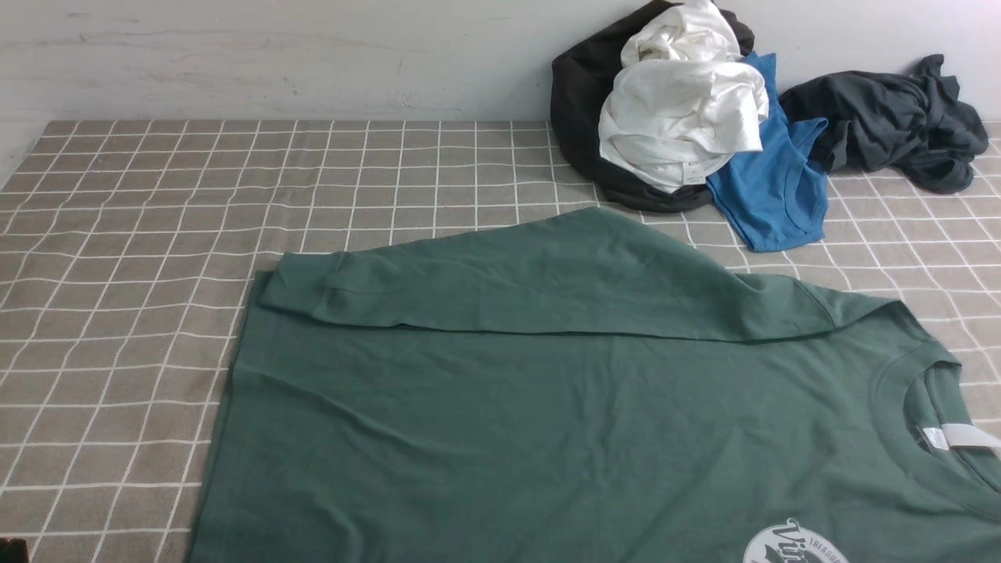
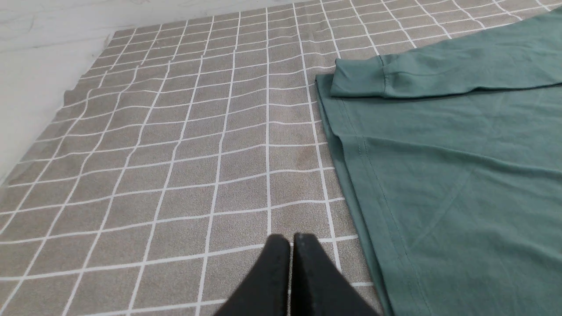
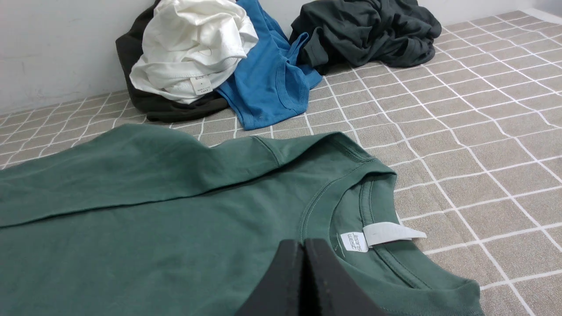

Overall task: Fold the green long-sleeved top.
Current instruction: Use the left arm to clamp the cuff closest to it

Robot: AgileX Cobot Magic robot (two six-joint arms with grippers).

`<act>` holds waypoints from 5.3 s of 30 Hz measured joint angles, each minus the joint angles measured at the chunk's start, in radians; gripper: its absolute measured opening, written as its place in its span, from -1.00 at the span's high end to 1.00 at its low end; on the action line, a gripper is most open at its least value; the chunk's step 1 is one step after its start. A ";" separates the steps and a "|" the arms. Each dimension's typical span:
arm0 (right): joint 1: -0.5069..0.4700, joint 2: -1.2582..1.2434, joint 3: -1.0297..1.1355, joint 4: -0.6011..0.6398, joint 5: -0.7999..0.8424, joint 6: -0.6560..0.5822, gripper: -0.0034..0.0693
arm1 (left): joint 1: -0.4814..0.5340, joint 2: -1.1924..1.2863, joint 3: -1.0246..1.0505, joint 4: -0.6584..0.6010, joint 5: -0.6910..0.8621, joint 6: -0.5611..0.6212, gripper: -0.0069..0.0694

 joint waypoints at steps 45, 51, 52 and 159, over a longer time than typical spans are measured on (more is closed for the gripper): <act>0.000 0.000 0.000 0.014 0.000 0.007 0.92 | 0.000 0.000 0.000 0.000 0.000 0.000 0.84; 0.000 0.000 0.000 0.040 0.000 0.007 0.92 | 0.000 0.000 0.000 0.000 0.000 0.000 0.84; 0.000 0.000 0.000 0.042 0.000 0.007 0.92 | 0.000 0.000 0.000 0.000 0.000 0.000 0.84; 0.428 0.981 -0.778 0.536 0.791 -0.805 0.92 | -0.531 1.426 -0.768 -0.165 0.688 0.227 0.76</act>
